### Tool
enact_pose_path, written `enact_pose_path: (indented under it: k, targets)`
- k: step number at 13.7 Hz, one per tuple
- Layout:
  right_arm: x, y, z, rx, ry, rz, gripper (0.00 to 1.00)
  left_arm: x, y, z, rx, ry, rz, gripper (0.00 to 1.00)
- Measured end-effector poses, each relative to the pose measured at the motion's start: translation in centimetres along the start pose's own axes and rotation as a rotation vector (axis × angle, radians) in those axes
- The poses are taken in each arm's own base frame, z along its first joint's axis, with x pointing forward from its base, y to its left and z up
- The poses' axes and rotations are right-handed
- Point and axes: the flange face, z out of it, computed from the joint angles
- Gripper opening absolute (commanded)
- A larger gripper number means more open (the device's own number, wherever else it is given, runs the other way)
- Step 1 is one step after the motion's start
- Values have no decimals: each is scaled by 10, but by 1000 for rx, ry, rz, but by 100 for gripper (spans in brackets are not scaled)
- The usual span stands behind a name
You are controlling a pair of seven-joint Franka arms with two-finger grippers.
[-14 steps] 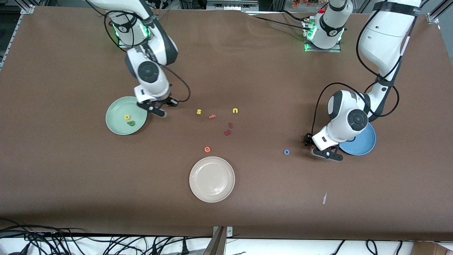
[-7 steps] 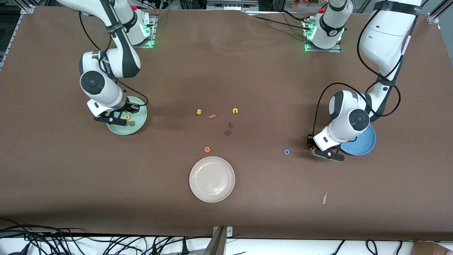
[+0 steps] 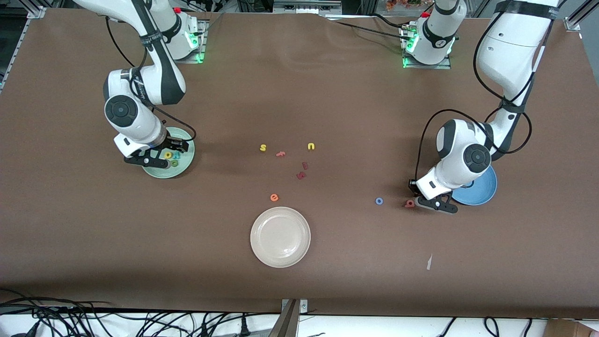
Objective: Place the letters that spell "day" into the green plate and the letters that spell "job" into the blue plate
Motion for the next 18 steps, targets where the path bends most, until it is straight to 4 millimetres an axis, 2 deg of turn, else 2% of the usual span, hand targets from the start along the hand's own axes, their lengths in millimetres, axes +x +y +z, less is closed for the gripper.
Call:
enact_pose_path:
  k: [1,5,7,9,13,15,18]
  targets:
    - [6,-2,-16,-5,-12,-1,100,1,0,-2,0,4,-1,95]
    - [21,-9,-89,-13,-46,-65,100,26,0,-33,8,78,0,96]
    - [23,-8,-135,-7,-68,-99,100,27,8,-33,-5,79,-14,96]
    - [26,-4,-175,15,-39,-150,100,25,21,-25,-16,66,-20,96]
    - [26,7,-221,44,27,-220,100,21,27,-8,-20,39,-18,94]
    - [17,14,-242,39,25,-234,100,21,26,-5,-20,35,-19,83]
    - [3,33,-274,43,42,-228,100,20,26,-4,-20,32,-19,78]
